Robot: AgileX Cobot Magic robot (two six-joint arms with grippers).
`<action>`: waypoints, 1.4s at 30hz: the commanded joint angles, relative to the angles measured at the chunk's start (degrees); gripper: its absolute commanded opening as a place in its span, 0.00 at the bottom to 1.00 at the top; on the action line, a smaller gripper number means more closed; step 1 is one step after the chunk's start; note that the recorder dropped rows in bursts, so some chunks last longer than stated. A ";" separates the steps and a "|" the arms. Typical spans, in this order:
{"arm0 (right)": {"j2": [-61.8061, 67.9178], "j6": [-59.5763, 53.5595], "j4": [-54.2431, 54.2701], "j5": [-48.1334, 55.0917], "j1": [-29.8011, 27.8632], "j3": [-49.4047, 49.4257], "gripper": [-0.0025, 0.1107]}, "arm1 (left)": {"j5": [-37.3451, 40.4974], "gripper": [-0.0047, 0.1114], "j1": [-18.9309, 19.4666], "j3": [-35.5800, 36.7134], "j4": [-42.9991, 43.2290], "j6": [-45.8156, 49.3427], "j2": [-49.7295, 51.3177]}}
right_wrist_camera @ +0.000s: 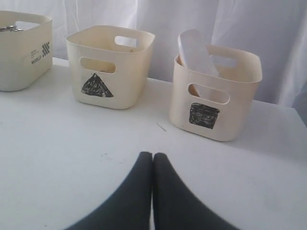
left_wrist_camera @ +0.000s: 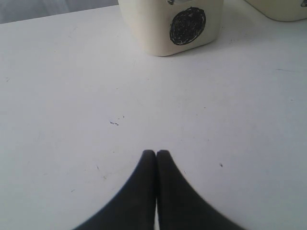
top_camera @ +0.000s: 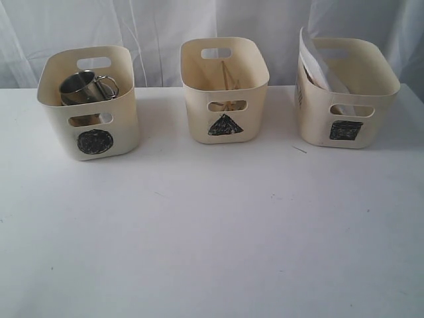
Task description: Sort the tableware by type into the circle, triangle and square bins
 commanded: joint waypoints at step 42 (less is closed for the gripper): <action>-0.23 -7.73 8.22 0.26 0.07 3.56 0.02 | 0.25 0.04 -0.12 0.24 -0.41 0.01 -0.27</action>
